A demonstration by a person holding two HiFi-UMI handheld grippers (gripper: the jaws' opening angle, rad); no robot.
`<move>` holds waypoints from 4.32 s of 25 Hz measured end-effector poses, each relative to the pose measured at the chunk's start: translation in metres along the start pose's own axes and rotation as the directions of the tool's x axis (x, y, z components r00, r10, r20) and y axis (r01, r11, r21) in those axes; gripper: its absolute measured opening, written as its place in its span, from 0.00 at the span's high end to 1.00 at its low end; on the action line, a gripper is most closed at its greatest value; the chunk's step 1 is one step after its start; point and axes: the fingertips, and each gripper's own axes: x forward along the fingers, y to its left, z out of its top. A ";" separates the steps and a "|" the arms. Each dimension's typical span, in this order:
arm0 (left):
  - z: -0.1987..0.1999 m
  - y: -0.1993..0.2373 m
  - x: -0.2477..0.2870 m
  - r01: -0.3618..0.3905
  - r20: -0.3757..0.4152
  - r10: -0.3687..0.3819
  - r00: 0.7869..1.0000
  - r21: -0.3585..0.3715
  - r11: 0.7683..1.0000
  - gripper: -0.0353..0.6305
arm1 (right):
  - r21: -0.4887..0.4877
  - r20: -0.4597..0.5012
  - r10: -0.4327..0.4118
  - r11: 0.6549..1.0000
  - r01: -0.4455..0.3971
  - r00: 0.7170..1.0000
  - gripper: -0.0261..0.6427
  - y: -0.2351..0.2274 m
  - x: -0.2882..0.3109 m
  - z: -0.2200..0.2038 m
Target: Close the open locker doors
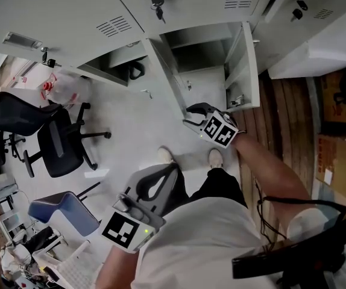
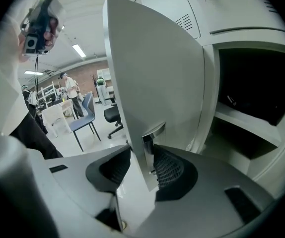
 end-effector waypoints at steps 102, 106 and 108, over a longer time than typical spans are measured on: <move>-0.062 0.272 -0.200 -0.036 0.125 0.051 0.991 -0.123 0.992 0.93 | 0.612 -0.154 -0.547 0.601 0.514 0.823 0.90 -0.117 0.268 0.201; -0.062 0.268 -0.199 -0.041 0.120 0.056 0.991 -0.118 0.992 0.93 | 0.614 -0.147 -0.515 0.622 0.485 0.845 0.90 -0.107 0.266 0.198; -0.060 0.261 -0.195 -0.037 0.119 0.050 0.992 -0.113 0.993 0.93 | 0.614 -0.136 -0.500 0.635 0.469 0.855 0.90 -0.101 0.261 0.198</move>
